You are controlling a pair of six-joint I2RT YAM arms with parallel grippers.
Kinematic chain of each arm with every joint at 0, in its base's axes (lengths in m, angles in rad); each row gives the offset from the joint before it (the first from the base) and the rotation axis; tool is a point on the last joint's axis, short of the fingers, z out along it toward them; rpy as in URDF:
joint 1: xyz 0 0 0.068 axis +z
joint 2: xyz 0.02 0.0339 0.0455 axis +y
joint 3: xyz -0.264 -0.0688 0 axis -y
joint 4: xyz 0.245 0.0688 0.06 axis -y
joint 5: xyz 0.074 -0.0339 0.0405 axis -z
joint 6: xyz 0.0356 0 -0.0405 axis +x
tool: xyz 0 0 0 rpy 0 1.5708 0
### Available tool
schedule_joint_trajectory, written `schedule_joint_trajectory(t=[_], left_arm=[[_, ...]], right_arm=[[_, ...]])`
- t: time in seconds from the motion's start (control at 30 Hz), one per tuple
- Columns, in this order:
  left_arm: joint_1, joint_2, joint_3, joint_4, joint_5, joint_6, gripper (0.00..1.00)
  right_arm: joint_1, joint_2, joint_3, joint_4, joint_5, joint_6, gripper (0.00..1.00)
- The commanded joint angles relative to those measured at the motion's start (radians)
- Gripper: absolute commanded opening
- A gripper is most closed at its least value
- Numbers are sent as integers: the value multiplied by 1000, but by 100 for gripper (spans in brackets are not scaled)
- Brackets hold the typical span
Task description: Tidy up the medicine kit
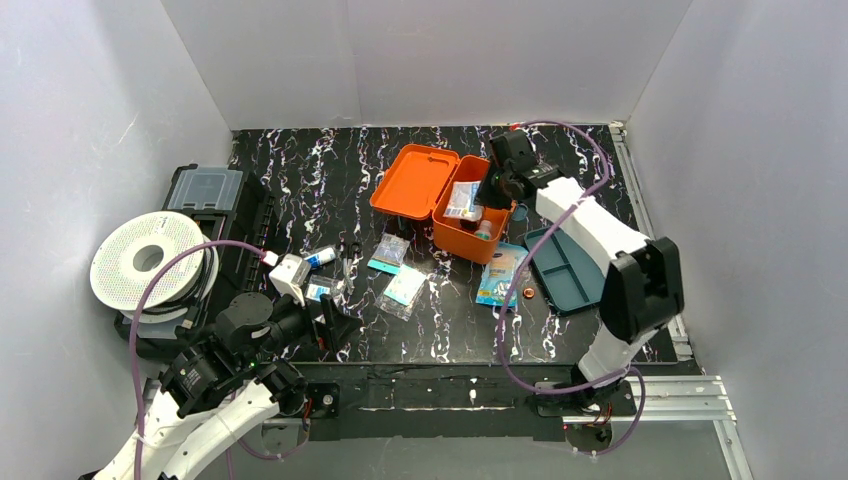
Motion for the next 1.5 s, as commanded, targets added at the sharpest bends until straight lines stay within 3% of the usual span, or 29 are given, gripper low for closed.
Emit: schedule_joint_trajectory(t=[0.0, 0.3, 0.47, 0.9, 1.2, 1.47], left_arm=[[0, -8, -4, 9, 7, 13, 100], [0, -1, -5, 9, 7, 13, 100], [0, 0, -4, 11, 7, 12, 100], [0, 5, -6, 11, 7, 12, 99], [0, 16, -6, 9, 7, 11, 100], [0, 24, -4, 10, 6, 11, 100]], right_arm=[[-5, 91, 90, 11, -130, 6, 1], [-5, 194, 120, -72, -203, -4, 3], [-5, 167, 94, -113, -177, -25, 36], [-4, -139, -17, -128, -53, -59, 62], [-4, -376, -175, -145, 24, -78, 71], [-5, -523, -418, -90, 75, -37, 76]])
